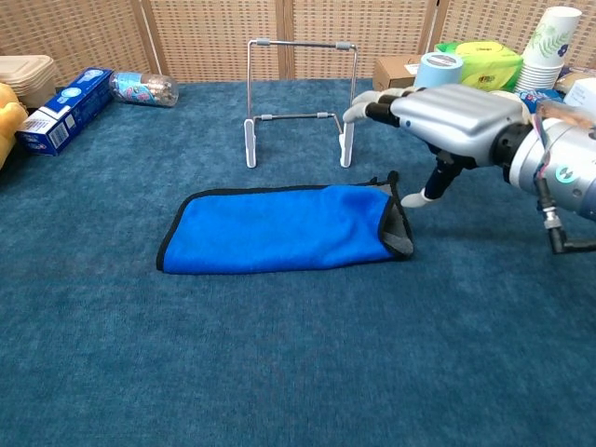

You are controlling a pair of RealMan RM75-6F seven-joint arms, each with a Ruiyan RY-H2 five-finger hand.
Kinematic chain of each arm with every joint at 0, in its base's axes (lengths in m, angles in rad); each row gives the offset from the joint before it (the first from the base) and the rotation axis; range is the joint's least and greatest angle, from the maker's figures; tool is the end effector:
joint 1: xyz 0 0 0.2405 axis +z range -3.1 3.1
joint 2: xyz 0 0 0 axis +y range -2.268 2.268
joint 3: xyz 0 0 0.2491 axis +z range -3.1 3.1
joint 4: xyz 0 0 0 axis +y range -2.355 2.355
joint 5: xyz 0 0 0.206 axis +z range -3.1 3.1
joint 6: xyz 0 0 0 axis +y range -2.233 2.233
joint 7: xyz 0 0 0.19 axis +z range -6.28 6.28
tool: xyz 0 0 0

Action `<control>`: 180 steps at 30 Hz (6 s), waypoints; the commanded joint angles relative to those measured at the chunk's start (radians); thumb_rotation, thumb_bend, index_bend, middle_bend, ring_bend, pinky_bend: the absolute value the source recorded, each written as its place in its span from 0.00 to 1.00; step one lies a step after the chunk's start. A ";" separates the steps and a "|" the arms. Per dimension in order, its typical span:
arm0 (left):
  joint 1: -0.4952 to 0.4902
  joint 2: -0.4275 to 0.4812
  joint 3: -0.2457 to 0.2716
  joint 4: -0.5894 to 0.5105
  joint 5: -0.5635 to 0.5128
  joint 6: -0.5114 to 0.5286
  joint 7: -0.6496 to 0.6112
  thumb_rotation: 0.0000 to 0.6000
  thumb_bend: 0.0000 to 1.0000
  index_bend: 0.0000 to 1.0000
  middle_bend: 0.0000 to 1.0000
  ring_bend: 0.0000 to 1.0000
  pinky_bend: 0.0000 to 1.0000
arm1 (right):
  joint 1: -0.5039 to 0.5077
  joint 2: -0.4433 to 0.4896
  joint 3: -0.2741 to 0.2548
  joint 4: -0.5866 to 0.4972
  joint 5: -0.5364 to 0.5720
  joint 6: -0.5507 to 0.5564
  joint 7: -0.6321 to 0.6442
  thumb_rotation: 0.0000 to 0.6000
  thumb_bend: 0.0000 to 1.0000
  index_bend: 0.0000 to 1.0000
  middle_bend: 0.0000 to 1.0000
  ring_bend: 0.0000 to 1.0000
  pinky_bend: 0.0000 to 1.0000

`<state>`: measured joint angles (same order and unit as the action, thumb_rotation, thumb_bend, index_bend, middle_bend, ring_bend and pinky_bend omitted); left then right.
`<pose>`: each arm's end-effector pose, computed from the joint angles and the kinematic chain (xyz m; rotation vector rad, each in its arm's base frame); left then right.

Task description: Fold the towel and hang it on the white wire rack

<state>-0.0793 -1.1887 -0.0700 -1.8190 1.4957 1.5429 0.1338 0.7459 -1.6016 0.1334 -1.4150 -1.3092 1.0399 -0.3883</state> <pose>-0.2514 0.2241 0.1386 -1.3002 -0.9685 -1.0520 -0.1091 -0.3673 -0.0381 1.9649 -0.6724 0.9838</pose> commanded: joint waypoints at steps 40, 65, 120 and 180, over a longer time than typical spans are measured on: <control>0.010 -0.003 0.005 0.009 -0.004 0.004 -0.007 1.00 0.33 0.25 0.09 0.00 0.00 | 0.089 -0.128 0.037 0.283 -0.099 -0.074 0.173 1.00 0.19 0.00 0.04 0.00 0.01; 0.012 -0.003 0.005 0.008 -0.002 0.005 -0.007 1.00 0.33 0.25 0.09 0.00 0.00 | 0.110 -0.178 0.025 0.399 -0.175 -0.004 0.277 1.00 0.19 0.00 0.05 0.00 0.01; -0.004 -0.017 0.001 0.016 0.010 -0.010 0.003 1.00 0.33 0.25 0.09 0.00 0.00 | 0.059 0.018 -0.021 0.335 -0.192 0.035 0.316 1.00 0.05 0.00 0.03 0.00 0.00; -0.009 -0.002 -0.008 0.013 -0.016 -0.010 0.006 1.00 0.33 0.25 0.08 0.00 0.00 | 0.072 -0.014 -0.047 0.144 -0.106 -0.093 0.019 1.00 0.04 0.00 0.00 0.00 0.00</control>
<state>-0.0885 -1.1910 -0.0780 -1.8061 1.4798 1.5329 0.1393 0.8171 -1.6173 0.0864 -1.2720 -1.4135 0.9460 -0.3711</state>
